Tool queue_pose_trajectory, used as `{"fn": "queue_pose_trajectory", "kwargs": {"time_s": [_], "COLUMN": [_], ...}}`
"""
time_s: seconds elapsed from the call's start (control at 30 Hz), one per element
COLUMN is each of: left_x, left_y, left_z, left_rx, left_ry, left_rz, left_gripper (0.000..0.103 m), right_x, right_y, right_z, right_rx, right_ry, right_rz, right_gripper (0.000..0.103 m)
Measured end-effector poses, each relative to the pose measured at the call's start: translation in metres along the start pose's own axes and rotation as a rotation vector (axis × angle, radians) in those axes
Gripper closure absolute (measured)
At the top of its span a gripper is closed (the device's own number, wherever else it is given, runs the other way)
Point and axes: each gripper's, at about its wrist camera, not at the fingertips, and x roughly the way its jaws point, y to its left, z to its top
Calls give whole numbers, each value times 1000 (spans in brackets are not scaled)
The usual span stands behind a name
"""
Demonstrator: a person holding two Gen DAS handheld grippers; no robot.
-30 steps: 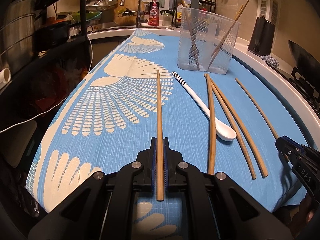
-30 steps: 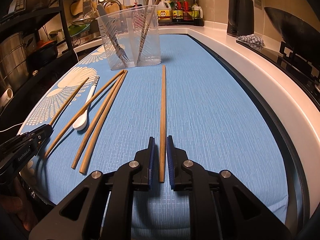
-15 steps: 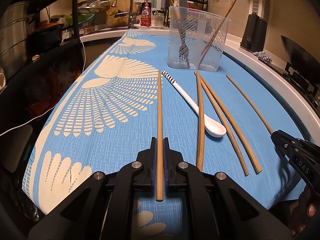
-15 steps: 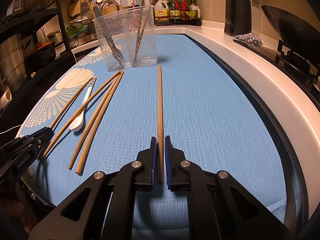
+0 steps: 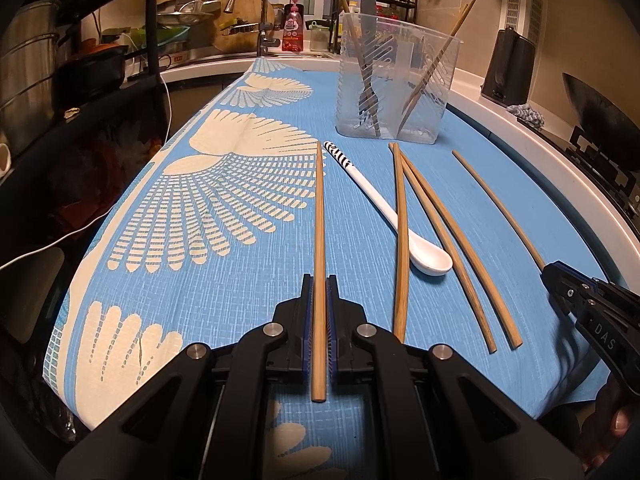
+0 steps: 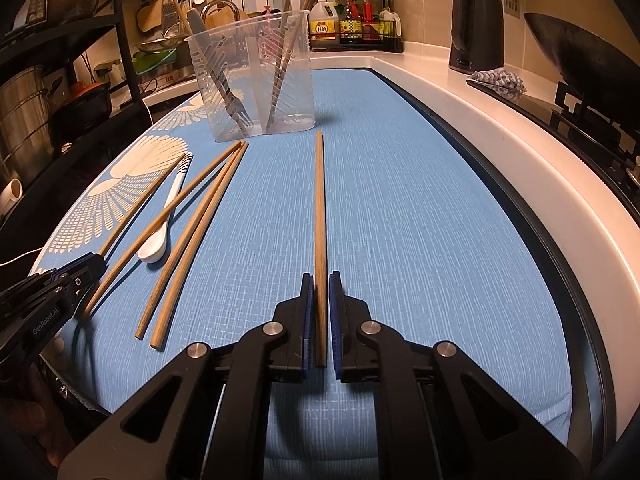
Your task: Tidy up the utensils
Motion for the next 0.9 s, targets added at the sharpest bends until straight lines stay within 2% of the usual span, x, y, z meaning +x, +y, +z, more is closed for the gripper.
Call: {"fn": "queue_pose_trajectory", "kwargs": {"time_s": [0.43, 0.9], "left_x": [-2, -42], "left_y": [-1, -9], "left_z": [3, 18], "left_rx": [3, 52], "left_ry": [-1, -159], "left_rz": [-8, -21], "left_gripper": [97, 97], "right_x": [-9, -63], "right_y": [0, 9], "right_z": [5, 24], "right_rx": [4, -35], "right_ry": [-10, -132], "right_rz": [2, -2], "right_gripper": [97, 97]}}
